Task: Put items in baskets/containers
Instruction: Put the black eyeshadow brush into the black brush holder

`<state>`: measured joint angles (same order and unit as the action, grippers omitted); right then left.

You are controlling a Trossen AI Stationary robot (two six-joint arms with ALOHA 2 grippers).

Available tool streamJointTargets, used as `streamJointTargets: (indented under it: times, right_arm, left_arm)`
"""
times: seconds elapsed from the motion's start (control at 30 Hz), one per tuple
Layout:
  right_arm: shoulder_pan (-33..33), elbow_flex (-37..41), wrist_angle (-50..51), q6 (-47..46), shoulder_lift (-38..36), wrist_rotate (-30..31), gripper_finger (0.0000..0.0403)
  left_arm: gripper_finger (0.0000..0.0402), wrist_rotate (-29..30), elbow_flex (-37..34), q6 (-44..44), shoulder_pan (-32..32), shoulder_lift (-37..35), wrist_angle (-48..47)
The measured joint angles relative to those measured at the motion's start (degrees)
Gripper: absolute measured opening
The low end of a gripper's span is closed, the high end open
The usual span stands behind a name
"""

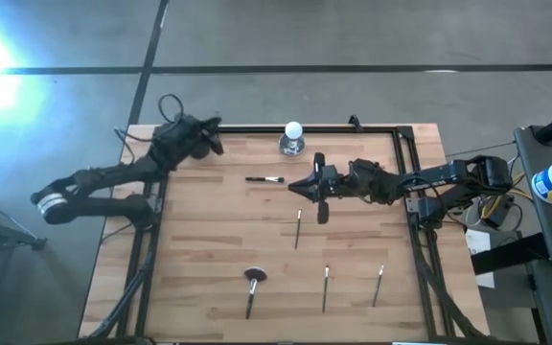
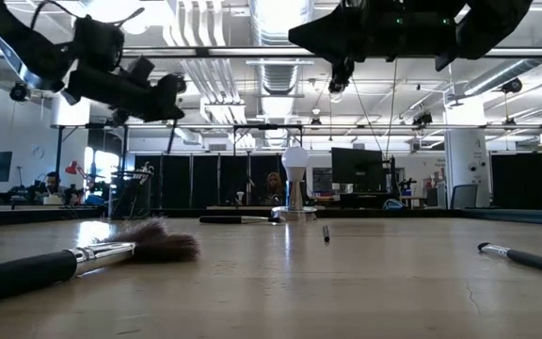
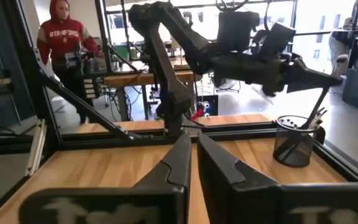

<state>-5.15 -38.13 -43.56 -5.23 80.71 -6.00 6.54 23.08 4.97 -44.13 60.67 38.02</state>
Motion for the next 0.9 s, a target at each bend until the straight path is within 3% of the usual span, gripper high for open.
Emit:
streamJointTargets:
  times: [0.43,0.63,0.9]
  right_arm:
    - [-0.12,0.44,0.06,1.4,0.02,0.15,0.0008]
    - [-0.15,0.44,0.05,2.14,0.02,0.15,0.0008]
    - [-0.11,0.44,-0.12,2.25,0.02,0.15,0.0008]
  left_arm:
    - [0.0017,15.1,-10.36,-6.64,-4.64,-2.59,10.39]
    - [0.0017,13.92,-13.17,-5.36,-9.05,-1.12,10.31]
    - [0.002,12.42,-11.32,-2.04,-9.83,2.33,8.54]
